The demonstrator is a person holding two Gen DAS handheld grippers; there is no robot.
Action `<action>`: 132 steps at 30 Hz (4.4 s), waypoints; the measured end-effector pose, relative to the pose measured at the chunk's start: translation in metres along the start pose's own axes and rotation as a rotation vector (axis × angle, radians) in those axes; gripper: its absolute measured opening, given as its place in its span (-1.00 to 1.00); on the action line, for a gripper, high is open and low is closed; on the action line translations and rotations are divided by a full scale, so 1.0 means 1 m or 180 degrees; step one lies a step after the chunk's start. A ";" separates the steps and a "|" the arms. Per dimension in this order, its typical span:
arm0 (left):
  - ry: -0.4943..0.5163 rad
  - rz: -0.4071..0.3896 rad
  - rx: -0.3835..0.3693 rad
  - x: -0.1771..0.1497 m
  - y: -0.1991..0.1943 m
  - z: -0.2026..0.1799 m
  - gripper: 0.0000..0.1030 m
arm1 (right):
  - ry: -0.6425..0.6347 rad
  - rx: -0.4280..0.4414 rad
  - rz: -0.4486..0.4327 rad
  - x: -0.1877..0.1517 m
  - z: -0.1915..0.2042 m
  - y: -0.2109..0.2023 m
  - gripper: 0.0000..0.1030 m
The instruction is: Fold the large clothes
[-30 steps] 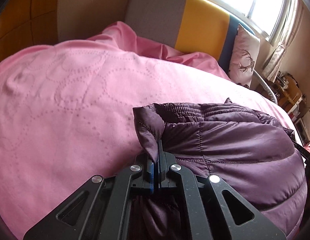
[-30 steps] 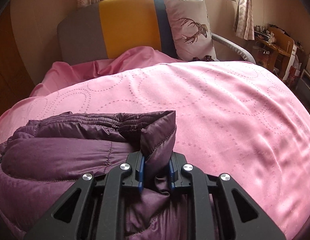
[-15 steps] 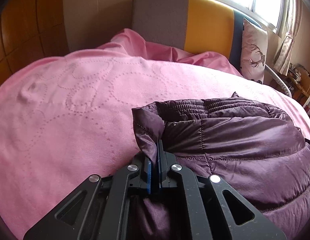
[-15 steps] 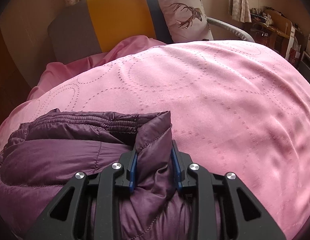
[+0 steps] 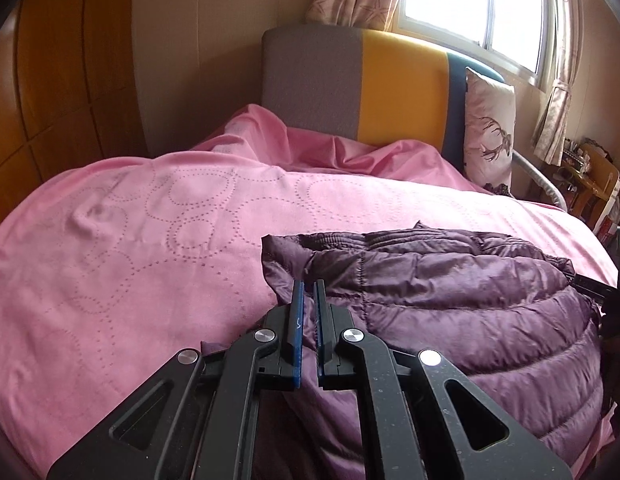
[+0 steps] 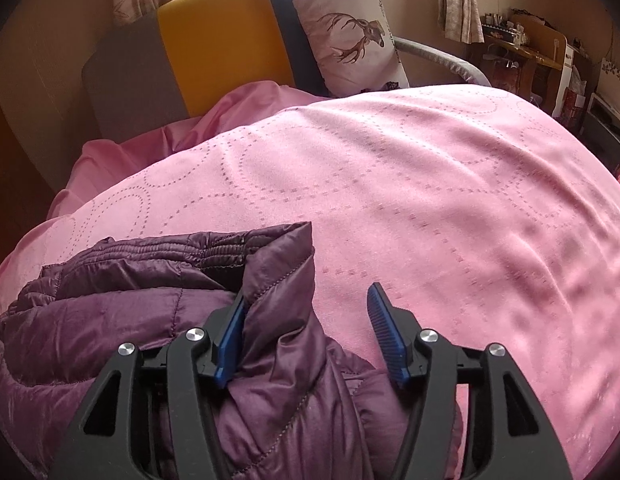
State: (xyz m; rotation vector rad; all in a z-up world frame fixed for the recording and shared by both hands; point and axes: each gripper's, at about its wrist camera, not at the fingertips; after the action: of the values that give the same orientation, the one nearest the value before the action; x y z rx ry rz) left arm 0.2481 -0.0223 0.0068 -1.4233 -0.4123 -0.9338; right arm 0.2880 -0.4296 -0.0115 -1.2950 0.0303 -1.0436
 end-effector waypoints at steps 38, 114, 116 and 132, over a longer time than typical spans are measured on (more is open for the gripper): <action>-0.0583 0.0177 -0.0350 -0.081 -0.031 0.012 0.45 | -0.0888 0.0671 0.0097 -0.135 0.062 -0.100 0.55; 0.0133 0.0261 -0.0681 -0.006 0.036 -0.137 0.28 | -0.0706 0.0562 0.0057 -0.121 0.019 -0.104 0.40; 0.0198 0.0249 -0.0608 -0.012 0.043 -0.142 0.28 | -0.0709 0.0564 0.0065 -0.127 0.019 -0.099 0.41; 0.0184 0.0139 -0.0535 -0.016 0.020 -0.139 0.31 | -0.0513 0.0727 0.0060 -0.116 -0.002 -0.122 0.75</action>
State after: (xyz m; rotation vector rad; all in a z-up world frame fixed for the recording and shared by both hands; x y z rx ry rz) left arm 0.2148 -0.1515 -0.0396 -1.5475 -0.2633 -0.9901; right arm 0.1462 -0.3450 0.0245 -1.1639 -0.1934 -0.8960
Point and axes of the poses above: each gripper's, at about its wrist camera, not at the fingertips, and y roughly the way its jaws point, z to its left, x to its top, and after that the axes turned 15 degrees about y, right-handed
